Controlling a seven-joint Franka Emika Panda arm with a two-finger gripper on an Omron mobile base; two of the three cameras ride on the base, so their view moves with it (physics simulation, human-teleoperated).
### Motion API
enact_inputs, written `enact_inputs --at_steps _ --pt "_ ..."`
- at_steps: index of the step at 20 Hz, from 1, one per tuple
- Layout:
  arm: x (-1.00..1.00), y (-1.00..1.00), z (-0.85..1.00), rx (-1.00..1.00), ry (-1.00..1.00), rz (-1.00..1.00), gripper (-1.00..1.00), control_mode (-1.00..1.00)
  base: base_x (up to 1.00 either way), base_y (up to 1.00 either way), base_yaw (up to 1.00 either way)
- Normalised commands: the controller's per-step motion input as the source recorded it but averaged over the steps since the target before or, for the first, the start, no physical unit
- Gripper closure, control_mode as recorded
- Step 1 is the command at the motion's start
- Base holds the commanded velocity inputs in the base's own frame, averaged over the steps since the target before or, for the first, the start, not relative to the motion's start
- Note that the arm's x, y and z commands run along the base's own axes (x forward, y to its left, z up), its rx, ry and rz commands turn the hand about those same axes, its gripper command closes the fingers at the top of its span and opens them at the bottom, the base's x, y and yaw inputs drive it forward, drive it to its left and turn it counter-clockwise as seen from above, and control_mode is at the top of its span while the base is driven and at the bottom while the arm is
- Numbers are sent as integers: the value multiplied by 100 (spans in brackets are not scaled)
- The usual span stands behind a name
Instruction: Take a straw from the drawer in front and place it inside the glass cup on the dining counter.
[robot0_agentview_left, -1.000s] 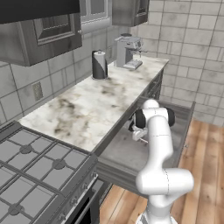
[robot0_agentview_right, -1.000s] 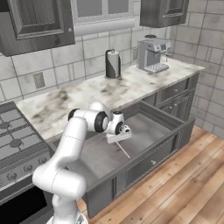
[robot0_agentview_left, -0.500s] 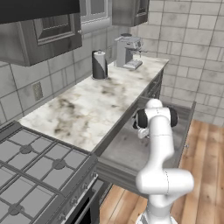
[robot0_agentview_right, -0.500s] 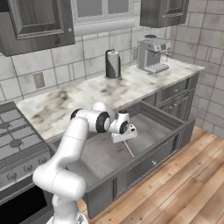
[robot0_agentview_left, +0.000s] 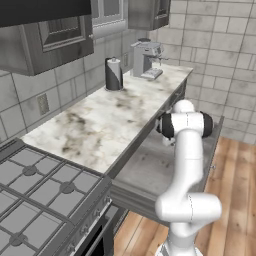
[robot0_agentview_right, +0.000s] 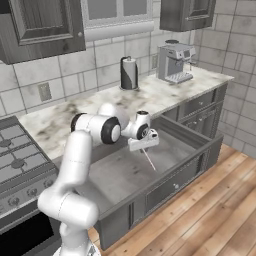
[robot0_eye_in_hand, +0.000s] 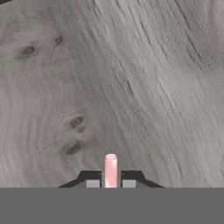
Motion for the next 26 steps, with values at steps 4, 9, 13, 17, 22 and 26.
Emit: enact_inputs --at_steps 4,9,13,17,22,26 --pt "-93 -1 97 0 0 -1 100 -100 0 0 0" --pt "-100 0 92 0 0 -2 100 -100 0 0 0" --pt "-89 0 100 0 0 -2 100 -100 0 0 0" --pt "-72 8 100 0 0 0 100 -100 0 0 0" --pt "-74 14 100 1 1 0 100 -100 0 0 0" --pt "-70 32 100 4 7 0 100 -100 0 0 0"
